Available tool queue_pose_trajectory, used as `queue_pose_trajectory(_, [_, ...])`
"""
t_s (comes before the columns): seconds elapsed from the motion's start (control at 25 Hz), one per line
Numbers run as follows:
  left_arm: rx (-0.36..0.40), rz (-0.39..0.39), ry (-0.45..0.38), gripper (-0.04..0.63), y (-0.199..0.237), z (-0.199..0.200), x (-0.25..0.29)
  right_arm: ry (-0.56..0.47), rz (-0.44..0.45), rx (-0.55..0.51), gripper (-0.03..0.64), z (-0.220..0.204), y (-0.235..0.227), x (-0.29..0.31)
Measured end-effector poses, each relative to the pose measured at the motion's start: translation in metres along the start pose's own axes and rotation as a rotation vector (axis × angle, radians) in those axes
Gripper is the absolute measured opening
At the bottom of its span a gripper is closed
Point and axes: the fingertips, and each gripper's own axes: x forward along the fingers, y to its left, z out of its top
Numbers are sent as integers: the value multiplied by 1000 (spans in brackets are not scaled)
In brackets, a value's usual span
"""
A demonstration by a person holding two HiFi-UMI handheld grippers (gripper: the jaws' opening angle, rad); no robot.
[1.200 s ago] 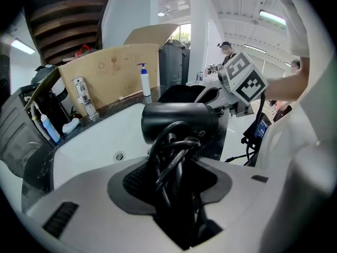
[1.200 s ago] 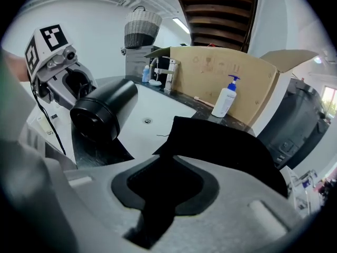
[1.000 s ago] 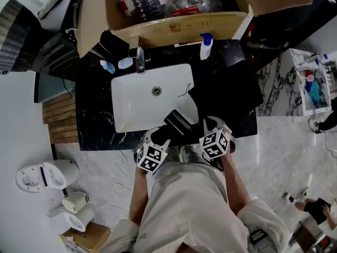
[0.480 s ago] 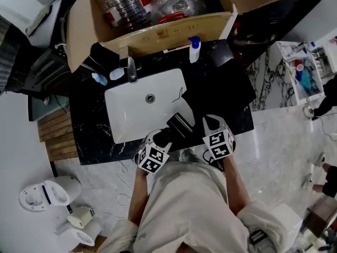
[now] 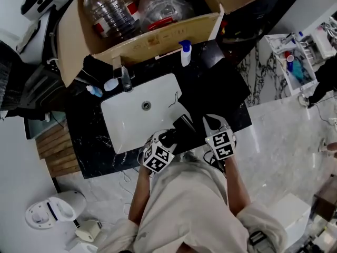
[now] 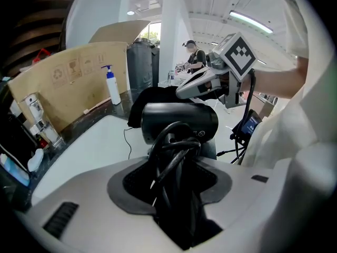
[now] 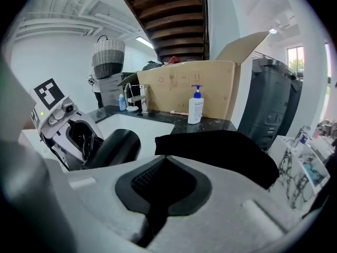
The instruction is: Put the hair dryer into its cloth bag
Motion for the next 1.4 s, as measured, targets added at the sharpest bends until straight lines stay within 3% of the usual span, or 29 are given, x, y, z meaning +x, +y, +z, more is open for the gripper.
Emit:
queue_pose_trajectory(0.6, [106,-113,6,189,3,22,22,-93,-73,32,5,20,-6,-14])
queue_pose_trajectory(1.4, [108,-104,-15,189,23,56,63,-132,-122,23,5,28,-1,-21])
